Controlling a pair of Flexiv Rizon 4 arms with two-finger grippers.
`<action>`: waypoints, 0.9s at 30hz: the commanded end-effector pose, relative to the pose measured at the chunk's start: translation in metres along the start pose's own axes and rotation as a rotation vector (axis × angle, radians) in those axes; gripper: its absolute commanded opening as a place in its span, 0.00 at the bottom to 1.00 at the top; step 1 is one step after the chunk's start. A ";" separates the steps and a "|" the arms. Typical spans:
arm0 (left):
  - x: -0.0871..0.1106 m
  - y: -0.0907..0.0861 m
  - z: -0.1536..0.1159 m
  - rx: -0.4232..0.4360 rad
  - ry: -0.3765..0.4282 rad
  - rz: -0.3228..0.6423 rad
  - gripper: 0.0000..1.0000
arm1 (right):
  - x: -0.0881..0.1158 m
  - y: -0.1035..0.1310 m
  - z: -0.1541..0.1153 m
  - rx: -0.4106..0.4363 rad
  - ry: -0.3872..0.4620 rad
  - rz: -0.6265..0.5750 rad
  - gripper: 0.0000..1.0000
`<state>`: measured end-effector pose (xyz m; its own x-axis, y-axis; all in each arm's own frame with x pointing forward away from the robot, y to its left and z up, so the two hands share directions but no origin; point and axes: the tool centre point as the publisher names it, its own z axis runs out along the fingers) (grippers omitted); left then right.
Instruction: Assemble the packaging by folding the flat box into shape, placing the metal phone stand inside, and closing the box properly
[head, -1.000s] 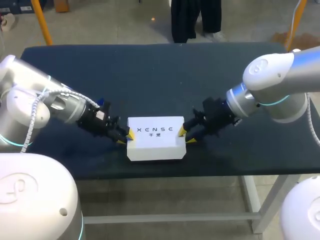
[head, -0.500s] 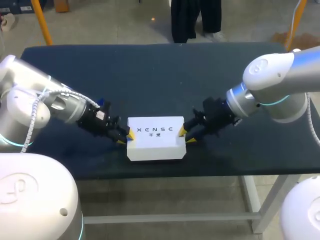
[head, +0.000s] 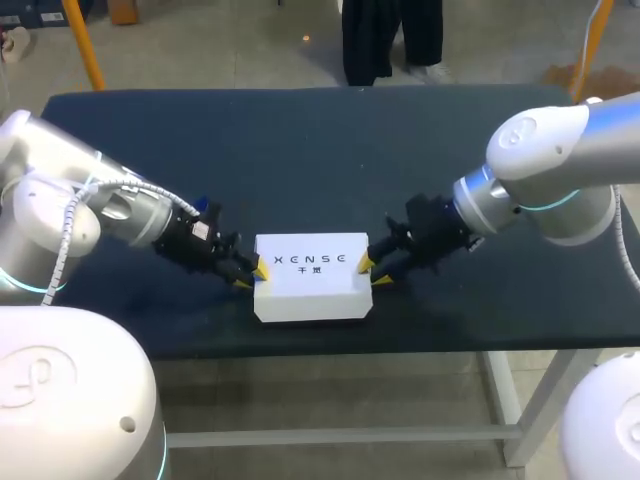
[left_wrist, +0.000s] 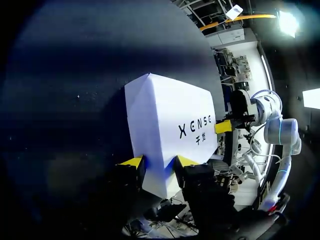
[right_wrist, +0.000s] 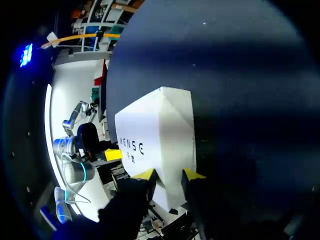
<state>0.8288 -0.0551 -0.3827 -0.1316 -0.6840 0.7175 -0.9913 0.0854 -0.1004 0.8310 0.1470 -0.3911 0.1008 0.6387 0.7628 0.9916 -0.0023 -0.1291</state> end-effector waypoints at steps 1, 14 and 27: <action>0.003 -0.002 0.005 -0.008 -0.003 -0.001 0.41 | 0.000 0.002 0.004 0.005 0.005 -0.001 0.40; 0.000 -0.004 0.008 -0.054 0.012 -0.014 0.43 | -0.005 0.000 0.009 -0.059 -0.043 -0.019 0.43; 0.005 -0.004 0.013 -0.069 0.008 -0.009 0.42 | -0.009 0.000 0.010 -0.042 -0.015 -0.075 0.43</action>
<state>0.8293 -0.0575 -0.3833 -0.1231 -0.6791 0.7236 -0.9910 0.1222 -0.0539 0.8277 0.1465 -0.3954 0.0282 0.6733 0.7388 0.9994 -0.0026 -0.0358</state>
